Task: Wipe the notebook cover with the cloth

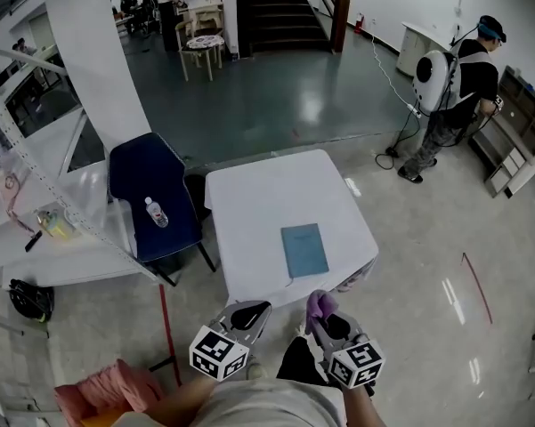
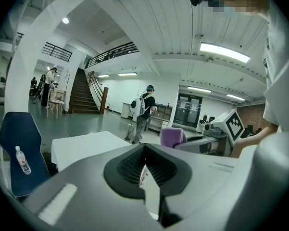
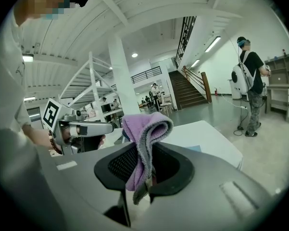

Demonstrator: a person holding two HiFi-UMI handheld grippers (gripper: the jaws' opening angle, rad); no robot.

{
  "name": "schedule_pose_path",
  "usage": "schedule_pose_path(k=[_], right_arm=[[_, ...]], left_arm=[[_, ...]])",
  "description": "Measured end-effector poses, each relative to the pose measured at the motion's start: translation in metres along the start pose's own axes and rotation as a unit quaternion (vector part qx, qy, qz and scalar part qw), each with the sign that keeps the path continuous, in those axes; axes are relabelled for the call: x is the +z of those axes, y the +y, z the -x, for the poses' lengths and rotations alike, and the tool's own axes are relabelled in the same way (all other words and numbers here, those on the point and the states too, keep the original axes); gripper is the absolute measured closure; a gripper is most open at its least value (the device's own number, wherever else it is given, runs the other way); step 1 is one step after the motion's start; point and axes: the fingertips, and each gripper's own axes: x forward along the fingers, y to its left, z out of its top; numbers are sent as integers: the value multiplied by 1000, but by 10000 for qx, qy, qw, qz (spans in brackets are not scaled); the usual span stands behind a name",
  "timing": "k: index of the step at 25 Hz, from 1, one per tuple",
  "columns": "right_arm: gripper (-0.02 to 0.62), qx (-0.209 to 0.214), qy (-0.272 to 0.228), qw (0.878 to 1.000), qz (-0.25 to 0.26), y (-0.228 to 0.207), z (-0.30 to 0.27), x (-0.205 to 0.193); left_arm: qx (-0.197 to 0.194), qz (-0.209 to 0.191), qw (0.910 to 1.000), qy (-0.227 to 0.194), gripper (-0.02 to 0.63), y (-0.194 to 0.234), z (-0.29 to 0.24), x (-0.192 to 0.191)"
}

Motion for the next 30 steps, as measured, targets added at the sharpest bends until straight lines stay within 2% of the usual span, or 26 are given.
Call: schedule_pose_path(k=[8, 13, 22, 30], right_arm=[[493, 123, 68, 9997, 204, -84, -52, 36], [494, 269, 61, 9993, 257, -140, -80, 72], [492, 584, 163, 9969, 508, -202, -119, 107], [492, 804, 373, 9938, 669, -241, -139, 118]], left_arm=[[109, 9, 9998, -151, 607, 38, -91, 32], [247, -55, 9995, -206, 607, 55, -145, 61], [586, 27, 9977, -354, 607, 86, -212, 89], [789, 129, 9955, -503, 607, 98, -252, 103]])
